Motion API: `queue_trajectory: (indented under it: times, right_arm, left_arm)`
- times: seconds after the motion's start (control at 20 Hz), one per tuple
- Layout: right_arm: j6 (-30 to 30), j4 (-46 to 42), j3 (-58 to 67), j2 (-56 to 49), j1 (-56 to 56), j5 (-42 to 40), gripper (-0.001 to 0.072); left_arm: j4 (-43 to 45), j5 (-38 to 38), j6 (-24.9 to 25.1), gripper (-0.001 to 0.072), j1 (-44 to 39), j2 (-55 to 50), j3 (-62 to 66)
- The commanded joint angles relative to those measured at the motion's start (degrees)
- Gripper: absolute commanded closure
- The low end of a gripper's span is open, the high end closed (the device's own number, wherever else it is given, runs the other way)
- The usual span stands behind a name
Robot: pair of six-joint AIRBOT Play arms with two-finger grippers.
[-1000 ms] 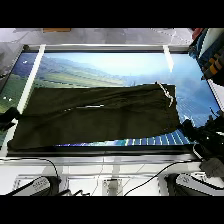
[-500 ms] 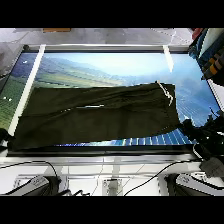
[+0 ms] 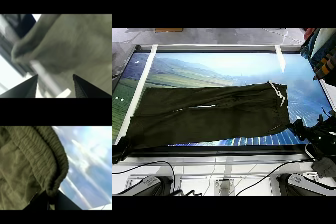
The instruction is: Fold the clothes and pants, and hang the long-sleeved shirts on hangers.
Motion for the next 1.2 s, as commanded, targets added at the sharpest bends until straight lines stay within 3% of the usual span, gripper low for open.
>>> queue_trajectory:
  times: [0.0, 0.05, 0.1, 0.15, 0.25, 0.4, 0.65, 0.8, 0.95, 1.15]
  right_arm:
    - [0.0, -0.4, 0.0, 0.4, 0.0, 3.1, 0.0680]
    - [0.0, -1.2, 0.0, 1.2, 0.0, 3.9, 0.0680]
    - [0.0, -1.9, 0.0, 2.1, 0.0, 4.7, 0.0680]
    - [0.7, -3.2, 0.0, 3.6, 0.0, 5.0, 0.0681]
    - [3.2, -6.6, 0.0, 7.5, 0.0, 5.2, 0.0681]
    - [10.2, -15.2, 0.0, 16.5, 0.0, 5.3, 0.0681]
    - [24.7, -34.2, 1.9, 33.4, 0.0, 9.4, 0.0681]
    - [27.7, -44.8, 5.5, 40.6, 0.0, 15.2, 0.0681]
    - [27.8, -48.8, 8.0, 44.8, 0.0, 19.6, 0.0681]
    - [30.7, -45.8, 8.5, 45.2, 0.0, 18.1, 0.0681]
  left_arm:
    - [-6.2, 7.7, 4.0, 0.0229, 0.2, -0.3, -1.1]
    - [-7.1, 8.9, 4.0, 0.0291, 0.2, -0.3, -1.1]
    - [-8.4, 10.1, 4.0, 0.0462, 0.2, -0.3, -1.0]
    - [-9.7, 11.0, 4.1, 0.0578, 0.2, -0.3, -1.0]
    - [-13.9, 11.3, 5.7, 0.0688, 0.1, -0.2, -0.8]
    - [-20.9, 8.4, 12.6, 0.0686, 0.1, 0.8, 1.4]
    - [-21.3, 2.3, 12.9, 0.0687, 0.2, 5.3, 7.5]
    - [-20.6, 2.1, 12.8, 0.0688, 0.2, 7.6, 7.5]
    - [-20.6, 1.4, 12.8, 0.0688, -0.3, 7.8, 7.5]
    - [-22.3, 6.0, 12.9, 0.0690, -4.2, 7.7, 7.9]
